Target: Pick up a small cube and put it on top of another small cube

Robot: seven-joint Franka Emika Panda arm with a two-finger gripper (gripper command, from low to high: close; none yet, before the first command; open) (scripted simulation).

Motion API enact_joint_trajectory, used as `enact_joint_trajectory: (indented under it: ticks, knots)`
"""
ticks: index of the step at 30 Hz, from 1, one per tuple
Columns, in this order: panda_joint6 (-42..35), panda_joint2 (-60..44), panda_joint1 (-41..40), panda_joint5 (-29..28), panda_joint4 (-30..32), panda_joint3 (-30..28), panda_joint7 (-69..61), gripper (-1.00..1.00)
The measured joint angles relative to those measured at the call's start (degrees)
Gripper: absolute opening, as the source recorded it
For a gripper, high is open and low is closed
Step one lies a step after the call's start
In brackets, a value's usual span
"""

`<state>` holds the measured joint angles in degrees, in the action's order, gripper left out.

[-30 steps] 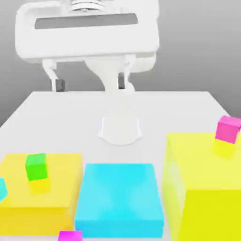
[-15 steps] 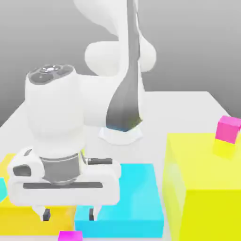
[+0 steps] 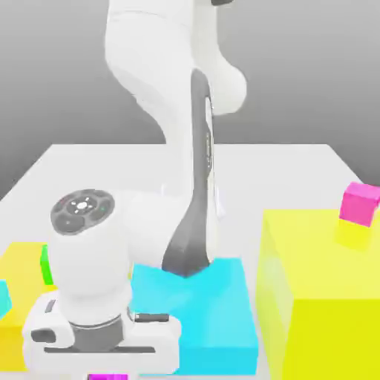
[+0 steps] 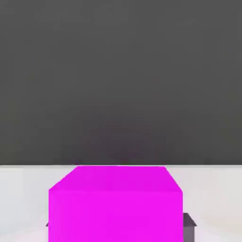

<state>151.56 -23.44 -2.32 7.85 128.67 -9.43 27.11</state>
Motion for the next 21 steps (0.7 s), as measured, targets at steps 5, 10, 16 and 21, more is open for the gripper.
enact_joint_trajectory:
  ticks: [5, 10, 16, 21]
  knots:
    - [-9.37, 7.78, 2.06, -1.02, -0.99, 4.38, -8.25, -1.00]
    - [-20.16, 17.80, 7.79, -0.41, -1.62, 10.62, -18.72, -1.00]
    - [-31.54, 30.19, 17.78, -0.75, 0.16, 15.44, -25.02, -1.00]
    - [-35.73, 40.94, 23.27, -1.75, 5.32, 22.66, -19.91, -1.00]
